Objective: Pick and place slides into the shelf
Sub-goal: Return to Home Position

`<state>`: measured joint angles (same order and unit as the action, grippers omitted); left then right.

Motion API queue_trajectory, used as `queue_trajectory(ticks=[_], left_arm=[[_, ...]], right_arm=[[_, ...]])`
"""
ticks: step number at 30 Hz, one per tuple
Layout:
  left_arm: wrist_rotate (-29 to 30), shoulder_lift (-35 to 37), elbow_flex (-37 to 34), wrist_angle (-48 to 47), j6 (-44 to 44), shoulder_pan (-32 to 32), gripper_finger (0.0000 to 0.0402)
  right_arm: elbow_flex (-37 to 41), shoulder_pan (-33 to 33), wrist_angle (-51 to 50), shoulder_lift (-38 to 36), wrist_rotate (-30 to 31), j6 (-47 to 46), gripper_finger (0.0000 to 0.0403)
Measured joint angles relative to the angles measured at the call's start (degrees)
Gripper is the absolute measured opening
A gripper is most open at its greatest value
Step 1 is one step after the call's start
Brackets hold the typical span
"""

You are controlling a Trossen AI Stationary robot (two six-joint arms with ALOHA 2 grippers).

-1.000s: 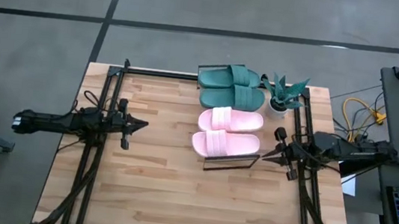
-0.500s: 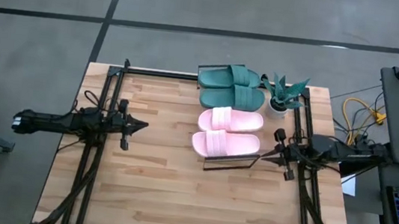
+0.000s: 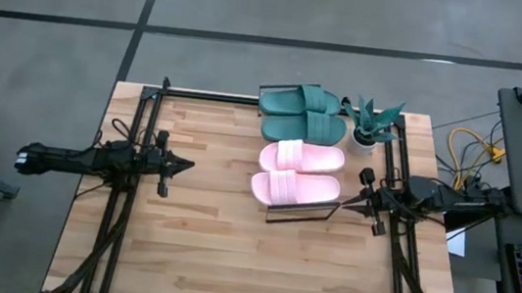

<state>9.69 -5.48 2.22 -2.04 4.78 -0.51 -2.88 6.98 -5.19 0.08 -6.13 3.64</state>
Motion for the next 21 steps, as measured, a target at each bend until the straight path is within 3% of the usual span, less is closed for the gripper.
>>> queue_trajectory(ticks=[21], left_arm=[[-0.02, -0.16, -0.02, 0.50, 0.07, 0.00, 0.0000]], right_arm=[[0.01, 0.00, -0.06, 0.83, 0.20, 3.43, 0.0027]])
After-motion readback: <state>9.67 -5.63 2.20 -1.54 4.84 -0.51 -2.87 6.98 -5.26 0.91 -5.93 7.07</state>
